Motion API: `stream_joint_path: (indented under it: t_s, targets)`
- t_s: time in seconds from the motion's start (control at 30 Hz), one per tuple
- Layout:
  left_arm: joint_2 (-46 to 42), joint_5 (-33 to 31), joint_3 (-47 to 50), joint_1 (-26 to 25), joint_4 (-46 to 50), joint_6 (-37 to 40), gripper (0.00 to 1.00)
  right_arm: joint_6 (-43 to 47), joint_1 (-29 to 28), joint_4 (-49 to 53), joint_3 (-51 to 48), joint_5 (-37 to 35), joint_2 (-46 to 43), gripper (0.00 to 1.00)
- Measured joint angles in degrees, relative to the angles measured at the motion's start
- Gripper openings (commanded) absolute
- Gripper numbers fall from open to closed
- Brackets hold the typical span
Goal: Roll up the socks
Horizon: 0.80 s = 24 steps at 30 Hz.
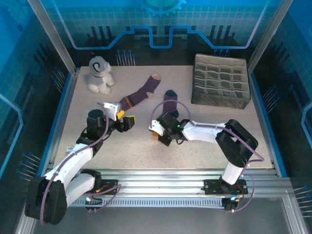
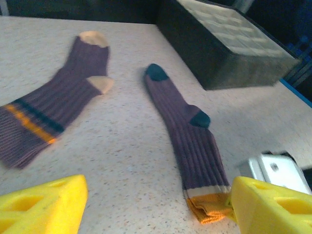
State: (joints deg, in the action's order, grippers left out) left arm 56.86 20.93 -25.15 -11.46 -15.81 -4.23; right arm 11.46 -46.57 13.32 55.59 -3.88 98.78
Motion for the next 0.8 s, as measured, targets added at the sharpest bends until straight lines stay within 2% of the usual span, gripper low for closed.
stream_joint_path:
  t_s: [0.13,0.27,0.5,0.8]
  targets:
    - [2.49,2.71,0.9,-7.65,-0.81,7.98,0.78,-1.86,4.7,1.25,-0.13,7.17,-1.33,0.0]
    - [5.22,3.13,-0.09,-15.1,1.05,19.37,0.75,-4.37,7.78,3.19,-0.13,13.0,-1.51,0.0]
    - [12.63,3.65,-2.08,-17.53,0.0,26.62,0.74,-8.79,9.81,4.24,-1.6,19.41,-1.51,0.0]
    - [26.93,4.55,-5.68,-20.79,-8.66,28.46,0.74,-11.91,13.62,2.84,-6.19,28.11,-1.51,0.0]
